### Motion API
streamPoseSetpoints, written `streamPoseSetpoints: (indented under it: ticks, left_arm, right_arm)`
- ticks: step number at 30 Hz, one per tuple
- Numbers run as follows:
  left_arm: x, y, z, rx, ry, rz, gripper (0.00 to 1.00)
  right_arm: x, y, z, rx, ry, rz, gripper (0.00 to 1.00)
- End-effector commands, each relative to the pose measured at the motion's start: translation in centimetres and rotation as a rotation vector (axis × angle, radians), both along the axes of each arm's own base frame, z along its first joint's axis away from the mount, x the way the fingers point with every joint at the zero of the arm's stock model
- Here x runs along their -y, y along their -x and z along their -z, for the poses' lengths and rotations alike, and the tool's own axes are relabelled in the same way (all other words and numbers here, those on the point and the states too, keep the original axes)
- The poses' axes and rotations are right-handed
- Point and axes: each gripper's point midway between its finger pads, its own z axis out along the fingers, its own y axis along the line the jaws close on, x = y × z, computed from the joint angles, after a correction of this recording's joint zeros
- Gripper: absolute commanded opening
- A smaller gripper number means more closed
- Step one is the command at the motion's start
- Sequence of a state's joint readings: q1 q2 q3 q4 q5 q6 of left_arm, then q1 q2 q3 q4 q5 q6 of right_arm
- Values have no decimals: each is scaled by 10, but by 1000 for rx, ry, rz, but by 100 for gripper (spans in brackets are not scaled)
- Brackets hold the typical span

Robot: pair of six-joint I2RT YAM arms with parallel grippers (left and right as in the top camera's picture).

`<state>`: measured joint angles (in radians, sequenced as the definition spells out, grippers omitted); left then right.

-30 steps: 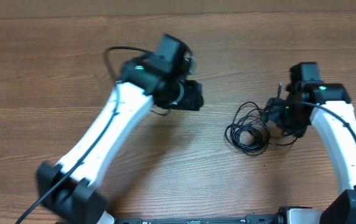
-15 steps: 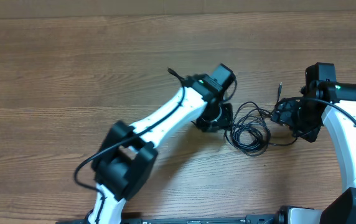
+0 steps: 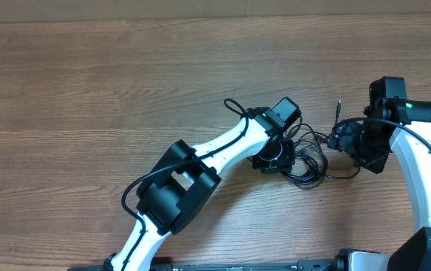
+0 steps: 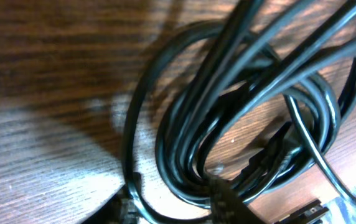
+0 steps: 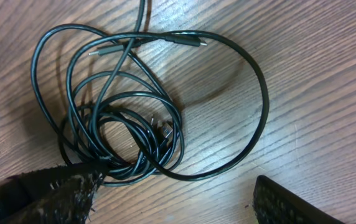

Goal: Untangle cables

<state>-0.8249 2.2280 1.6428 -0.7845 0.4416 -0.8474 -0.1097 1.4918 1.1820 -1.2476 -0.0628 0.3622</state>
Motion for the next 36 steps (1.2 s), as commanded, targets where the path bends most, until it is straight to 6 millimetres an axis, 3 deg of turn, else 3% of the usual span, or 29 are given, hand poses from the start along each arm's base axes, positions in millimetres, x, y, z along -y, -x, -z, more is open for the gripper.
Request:
streamPoseSetpoints:
  ticks: [1, 2, 7, 9, 12, 17, 21, 29, 32, 36]
  left_arm:
    - [1, 0, 9, -17, -13, -9, 9]
    - [1, 0, 9, -16, -14, -9, 4]
    - [-10, -6, 8, -12, -23, 10, 4]
    - [-20, -15, 0, 3, -24, 34, 4]
    - [-30, -31, -23, 62, 6, 79, 4]
    - [-41, -55, -78, 207, 93, 132, 4]
    - [-46, -65, -117, 302, 148, 133, 4]
    - [-50, -63, -168, 412, 216, 153, 4]
    - [-50, -59, -182, 430, 247, 163, 4]
    - [-48, -51, -198, 440, 295, 183, 4]
  right_arm:
    - [3, -6, -7, 22, 11, -1, 80]
    - [3, -5, -7, 20, 12, 0, 80]
    - [0, -3, -6, 12, -1, -10, 85]
    - [-16, -5, -8, 36, -86, -116, 86]
    - [-27, -6, -10, 53, -146, -168, 86]
    - [-38, -7, -10, 60, -182, -189, 83]
    - [-65, -7, -13, 82, -234, -303, 83]
    - [-117, -20, -16, 162, -236, -445, 82]
    - [-132, -30, -20, 210, -236, -438, 77]
    - [-132, -42, -20, 239, -198, -354, 63]
